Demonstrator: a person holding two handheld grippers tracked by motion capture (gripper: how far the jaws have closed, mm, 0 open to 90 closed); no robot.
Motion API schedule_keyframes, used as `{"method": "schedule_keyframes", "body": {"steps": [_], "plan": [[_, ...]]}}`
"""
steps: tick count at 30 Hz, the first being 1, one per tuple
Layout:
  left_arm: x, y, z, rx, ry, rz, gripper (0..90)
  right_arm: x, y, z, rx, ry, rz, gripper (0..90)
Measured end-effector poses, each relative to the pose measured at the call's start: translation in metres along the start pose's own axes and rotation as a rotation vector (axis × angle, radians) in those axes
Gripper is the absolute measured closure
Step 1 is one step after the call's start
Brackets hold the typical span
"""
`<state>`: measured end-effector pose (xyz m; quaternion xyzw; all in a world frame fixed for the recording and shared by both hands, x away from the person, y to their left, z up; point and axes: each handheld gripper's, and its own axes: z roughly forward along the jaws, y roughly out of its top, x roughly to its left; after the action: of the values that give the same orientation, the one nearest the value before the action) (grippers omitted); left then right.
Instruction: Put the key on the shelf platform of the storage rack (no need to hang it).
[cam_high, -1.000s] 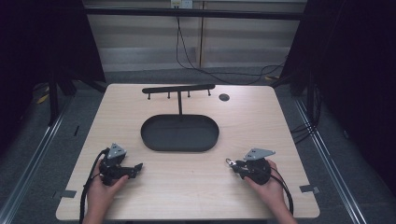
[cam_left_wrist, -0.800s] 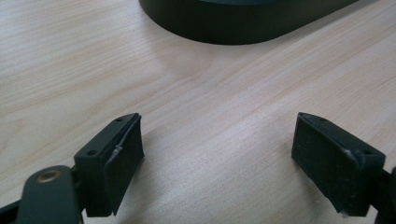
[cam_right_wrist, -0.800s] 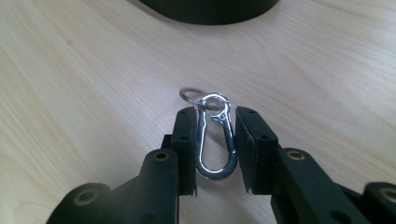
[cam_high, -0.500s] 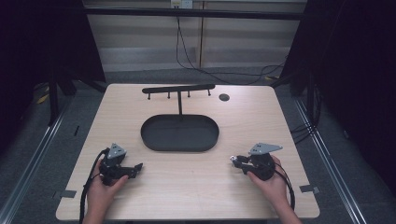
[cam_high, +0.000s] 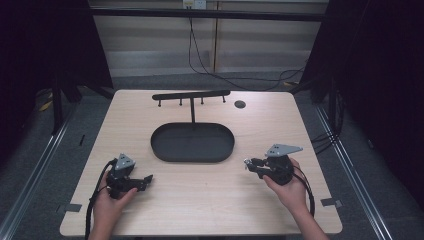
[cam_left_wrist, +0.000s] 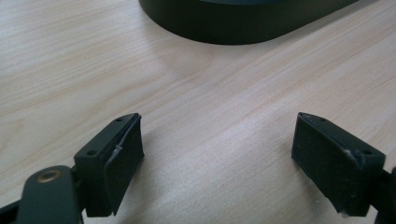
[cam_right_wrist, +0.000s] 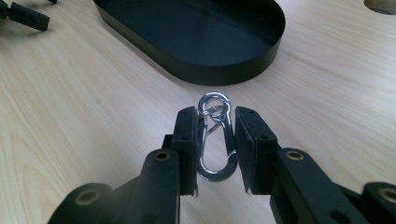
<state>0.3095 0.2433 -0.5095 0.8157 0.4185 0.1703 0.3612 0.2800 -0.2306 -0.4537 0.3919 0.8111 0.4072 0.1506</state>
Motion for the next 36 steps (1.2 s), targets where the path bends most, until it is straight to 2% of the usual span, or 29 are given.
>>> {"method": "schedule_keyframes", "body": {"steps": [17, 26, 36], "plan": [[0.0, 0.0, 0.0, 0.0, -0.001, 0.001, 16.3, 0.004, 0.033, 0.013, -0.008, 0.015, -0.028, 71.2], [0.0, 0.0, 0.0, 0.0, -0.001, 0.0, 16.3, 0.008, 0.051, 0.02, -0.033, 0.018, -0.029, 71.2], [0.0, 0.0, 0.0, -0.001, -0.001, 0.001, 16.3, 0.015, 0.066, 0.028, -0.041, 0.042, -0.035, 71.3]]}}
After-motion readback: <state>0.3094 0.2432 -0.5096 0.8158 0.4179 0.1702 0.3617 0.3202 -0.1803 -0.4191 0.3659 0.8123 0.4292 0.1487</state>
